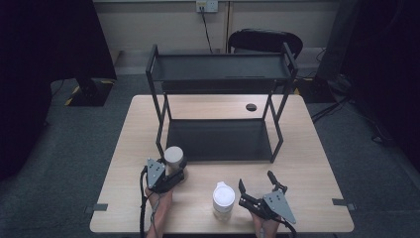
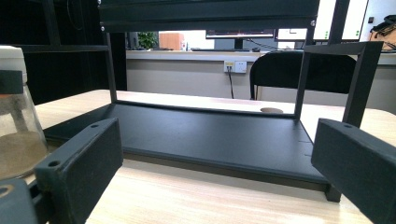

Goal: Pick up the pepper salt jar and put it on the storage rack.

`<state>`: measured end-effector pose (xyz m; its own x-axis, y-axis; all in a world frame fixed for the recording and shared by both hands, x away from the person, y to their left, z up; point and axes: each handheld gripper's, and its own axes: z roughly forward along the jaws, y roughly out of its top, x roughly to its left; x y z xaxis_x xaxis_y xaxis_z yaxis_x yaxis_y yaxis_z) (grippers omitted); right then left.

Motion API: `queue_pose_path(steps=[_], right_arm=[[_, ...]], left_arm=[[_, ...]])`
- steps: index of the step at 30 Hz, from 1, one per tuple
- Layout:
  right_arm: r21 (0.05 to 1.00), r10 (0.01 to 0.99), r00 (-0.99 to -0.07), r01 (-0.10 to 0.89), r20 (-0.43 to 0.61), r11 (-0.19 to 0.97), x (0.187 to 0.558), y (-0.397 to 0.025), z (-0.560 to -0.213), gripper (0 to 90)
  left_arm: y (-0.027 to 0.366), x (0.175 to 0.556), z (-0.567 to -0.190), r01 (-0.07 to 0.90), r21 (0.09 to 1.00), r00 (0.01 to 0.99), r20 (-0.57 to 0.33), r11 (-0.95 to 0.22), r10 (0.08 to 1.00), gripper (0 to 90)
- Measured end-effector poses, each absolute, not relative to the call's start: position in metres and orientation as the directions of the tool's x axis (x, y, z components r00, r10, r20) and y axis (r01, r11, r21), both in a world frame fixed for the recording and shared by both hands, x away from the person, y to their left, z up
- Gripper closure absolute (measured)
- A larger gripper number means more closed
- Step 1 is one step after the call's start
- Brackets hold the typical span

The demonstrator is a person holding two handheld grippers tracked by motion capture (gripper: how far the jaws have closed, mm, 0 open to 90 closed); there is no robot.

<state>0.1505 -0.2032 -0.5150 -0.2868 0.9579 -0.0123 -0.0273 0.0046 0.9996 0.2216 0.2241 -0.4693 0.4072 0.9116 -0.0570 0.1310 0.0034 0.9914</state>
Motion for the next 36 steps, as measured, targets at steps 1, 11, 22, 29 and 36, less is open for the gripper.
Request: queue_pose_path(steps=[1, 11, 22, 29, 36], right_arm=[[1.0, 0.958, -0.287, -0.028, -0.012, 0.005, 0.15, -0.203, -0.515, 1.3], [1.0, 0.958, -0.287, -0.028, -0.013, 0.005, 0.15, -0.203, -0.515, 1.3], [1.0, 0.957, -0.289, -0.028, -0.013, 0.005, 0.151, -0.204, -0.515, 1.3], [1.0, 0.957, -0.289, -0.027, -0.012, 0.005, 0.151, -0.204, -0.515, 1.3], [1.0, 0.957, -0.289, -0.027, -0.012, 0.005, 0.151, -0.204, -0.515, 1.3]], left_arm=[[0.224, 0.22, -0.468, 0.129, 0.992, 0.411, -0.058, 0.004, 0.91, 34.6], [0.222, 0.216, -0.454, 0.116, 0.993, 0.422, -0.027, -0.024, 0.906, 34.6], [0.225, 0.207, -0.436, 0.074, 0.997, 0.452, -0.017, -0.018, 0.892, 34.7], [0.224, 0.209, -0.425, 0.073, 0.997, 0.475, -0.008, -0.031, 0.88, 34.7], [0.226, 0.212, -0.41, 0.071, 0.997, 0.5, -0.015, -0.024, 0.866, 34.7]])
